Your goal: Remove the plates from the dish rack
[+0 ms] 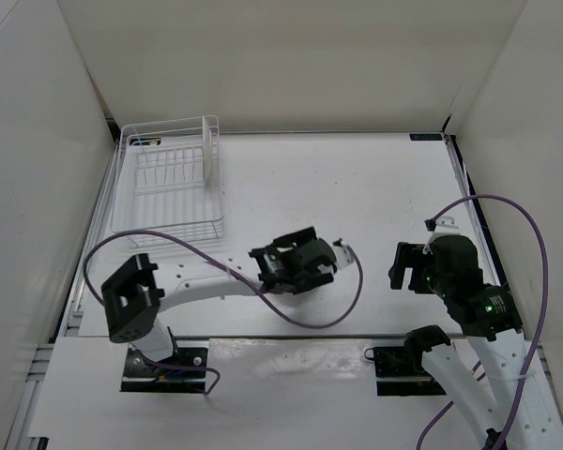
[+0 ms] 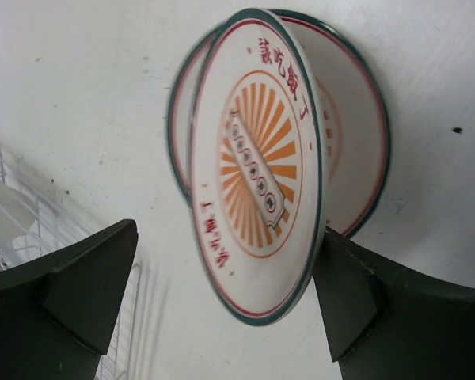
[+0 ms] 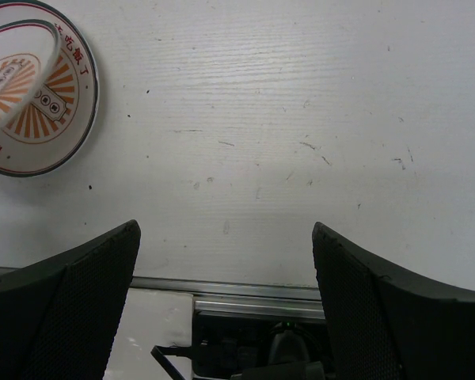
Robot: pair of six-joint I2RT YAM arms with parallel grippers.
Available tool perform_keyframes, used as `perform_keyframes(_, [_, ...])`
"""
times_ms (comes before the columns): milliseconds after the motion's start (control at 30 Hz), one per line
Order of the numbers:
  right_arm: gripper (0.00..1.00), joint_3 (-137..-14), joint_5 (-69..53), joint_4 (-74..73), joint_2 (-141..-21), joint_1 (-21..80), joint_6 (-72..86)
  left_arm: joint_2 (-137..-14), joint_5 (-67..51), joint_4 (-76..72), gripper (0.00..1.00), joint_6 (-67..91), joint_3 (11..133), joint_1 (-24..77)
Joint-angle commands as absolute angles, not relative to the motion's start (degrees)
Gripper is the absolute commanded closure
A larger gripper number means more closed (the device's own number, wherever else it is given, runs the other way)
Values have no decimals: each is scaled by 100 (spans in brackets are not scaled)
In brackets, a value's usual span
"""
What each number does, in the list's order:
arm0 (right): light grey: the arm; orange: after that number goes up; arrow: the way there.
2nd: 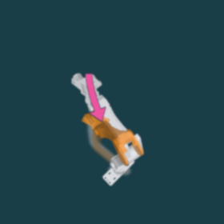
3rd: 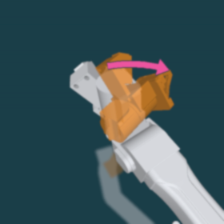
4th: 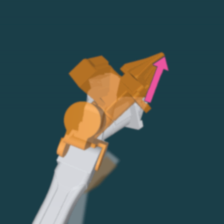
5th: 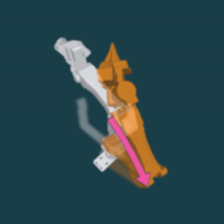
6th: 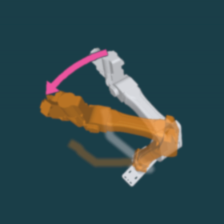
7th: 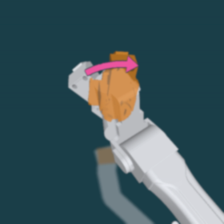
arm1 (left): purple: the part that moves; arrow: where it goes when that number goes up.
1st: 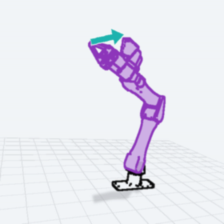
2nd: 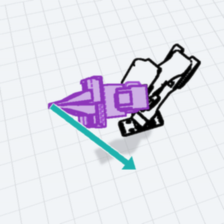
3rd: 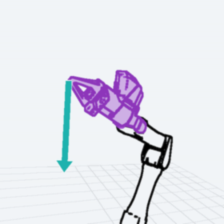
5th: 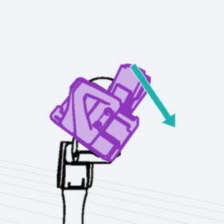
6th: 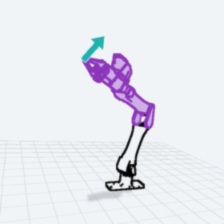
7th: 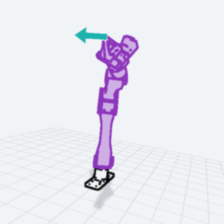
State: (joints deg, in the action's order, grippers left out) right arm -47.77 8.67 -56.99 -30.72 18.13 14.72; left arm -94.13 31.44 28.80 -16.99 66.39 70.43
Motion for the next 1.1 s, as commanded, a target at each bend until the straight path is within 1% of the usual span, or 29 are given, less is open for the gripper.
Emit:
perform_keyframes(0, [10, -4790, 879, -5598, -3067, 1846, 1503, -8570, 2541, 3515, 1, -1485, 7206, 6332])
perform_keyframes(67, [10, -4755, 861, -5555, -3050, 1837, 1494, -8131, 2199, 3516, 1, -1328, 7251, 6005])
perform_keyframes(100, [10, -4755, 879, -5546, -2998, 1846, 1485, -7912, 1980, 3507, 1, -1275, 7216, 5629])
perform_keyframes(133, [10, -4755, 905, -5563, -2997, 1837, 1511, -7814, 1203, 3472, 1, -1231, 7172, 5294])
perform_keyframes(167, [10, -4755, 1001, -5616, -2980, 1837, 1529, -7726, 960, 3428, 1, -961, 7111, 5065])
perform_keyframes(200, [10, -4781, 1045, -5625, -2997, 1837, 1538, -7534, 767, 3358, 1, -880, 6867, 4958])
perform_keyframes(233, [10, -4790, 1046, -5642, -3006, 1837, 1529, -7480, 269, 3175, 2, -757, 6769, 4887])
perform_keyframes(300, [10, -4764, 1046, -5599, -3041, 1837, 1529, -7497, 19, 3068, 4, -686, 6479, 4922])
perform_keyframes(400, [10, -4764, 1098, -5572, -2997, 1837, 1503, -7611, -79, 2910, 8, -546, 6163, 5106])
perform_keyframes(500, [10, -4755, 1169, -5607, -2944, 1837, 1529, -7717, -141, 2707, 9, -292, 5933, 5238])
perform_keyframes(700, [10, -4746, 1195, -5607, -2918, 1837, 1538, -7884, 123, 2742, 8, -80, 5862, 5177])
perform_keyframes(867, [10, -4729, 1152, -5581, -2892, 1837, 1538, -7858, -87, 3014, 6, -44, 5863, 5107])
perform_keyframes(933, [10, -4737, 1125, -5572, -2900, 1837, 1494, -7840, -141, 3041, 6, 246, 5792, 5124])
perform_keyframes(967, [10, -4737, 1125, -5572, -2909, 1837, 1529, -7744, -80, 3067, 8, 298, 5618, 5115])
perform_keyframes(1000, [10, -4737, 1142, -5581, -2883, 1846, 1529, -7726, 243, 3085, 14, 447, 5547, 5124])
perform_keyframes(1067, [10, -4729, 1125, -5590, -2883, 1854, 1538, -7386, 351, 2893, 22, 702, 5074, 5063])
